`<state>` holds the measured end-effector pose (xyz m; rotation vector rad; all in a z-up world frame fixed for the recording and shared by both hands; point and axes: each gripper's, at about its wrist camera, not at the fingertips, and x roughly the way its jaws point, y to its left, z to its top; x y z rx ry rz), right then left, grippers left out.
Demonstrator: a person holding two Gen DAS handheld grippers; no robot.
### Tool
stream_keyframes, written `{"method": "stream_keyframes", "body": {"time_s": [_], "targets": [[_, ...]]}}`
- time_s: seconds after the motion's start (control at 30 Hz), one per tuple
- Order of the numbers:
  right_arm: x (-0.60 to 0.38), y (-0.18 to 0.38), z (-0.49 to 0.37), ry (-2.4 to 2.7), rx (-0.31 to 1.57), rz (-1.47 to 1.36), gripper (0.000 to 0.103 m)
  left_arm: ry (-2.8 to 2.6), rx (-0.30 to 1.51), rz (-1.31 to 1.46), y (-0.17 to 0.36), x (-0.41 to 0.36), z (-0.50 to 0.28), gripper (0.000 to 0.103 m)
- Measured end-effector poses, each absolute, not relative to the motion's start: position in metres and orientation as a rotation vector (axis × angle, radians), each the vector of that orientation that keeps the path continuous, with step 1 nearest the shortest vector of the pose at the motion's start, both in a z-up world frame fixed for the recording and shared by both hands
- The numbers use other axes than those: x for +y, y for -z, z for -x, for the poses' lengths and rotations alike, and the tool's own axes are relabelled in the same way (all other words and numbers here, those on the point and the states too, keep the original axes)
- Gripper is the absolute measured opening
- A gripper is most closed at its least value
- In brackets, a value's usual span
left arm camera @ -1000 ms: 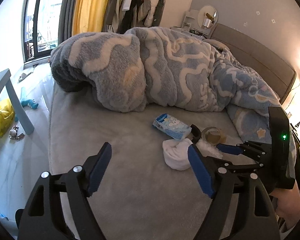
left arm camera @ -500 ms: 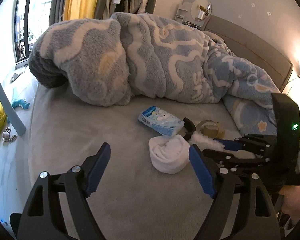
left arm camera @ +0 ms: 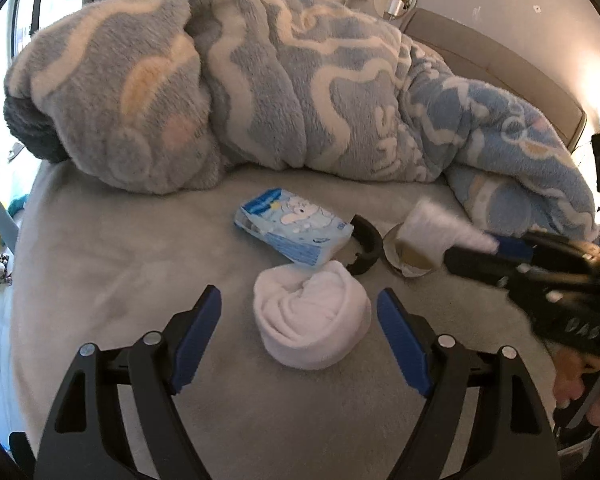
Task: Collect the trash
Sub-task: 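Grasp the bubble wrap with the right gripper while the left grasps the white rolled tissue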
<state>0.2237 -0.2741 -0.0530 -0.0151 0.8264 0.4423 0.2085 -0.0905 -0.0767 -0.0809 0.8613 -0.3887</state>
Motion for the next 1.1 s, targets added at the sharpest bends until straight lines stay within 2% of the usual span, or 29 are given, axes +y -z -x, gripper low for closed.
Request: {"method": "stream_keyframes", "body": {"time_s": [0.3,0.43,0.5,0.6,1.1], "targets": [[-0.279,0.051,-0.226,-0.425,0.824,-0.007,0.031,0.406,0.91,0.058,0.089,-0.104,-0.216,0.077],[-0.28,0.052,-0.225,-0.416,0.834,-0.008,0.031,0.414,0.912,0.034,0.091,-0.111,-0.215,0.069],[-0.28,0.052,-0.225,-0.413,0.834,-0.004,0.031,0.429,0.913,0.036,0.091,-0.113,-0.214,0.058],[-0.28,0.051,-0.223,-0.411,0.832,-0.004,0.031,0.437,0.9,0.035,0.086,-0.115,-0.211,0.055],[-0.266,0.041,-0.205,-0.428,0.808,-0.016,0.031,0.415,0.887,0.051,0.067,-0.088,-0.181,0.053]]}}
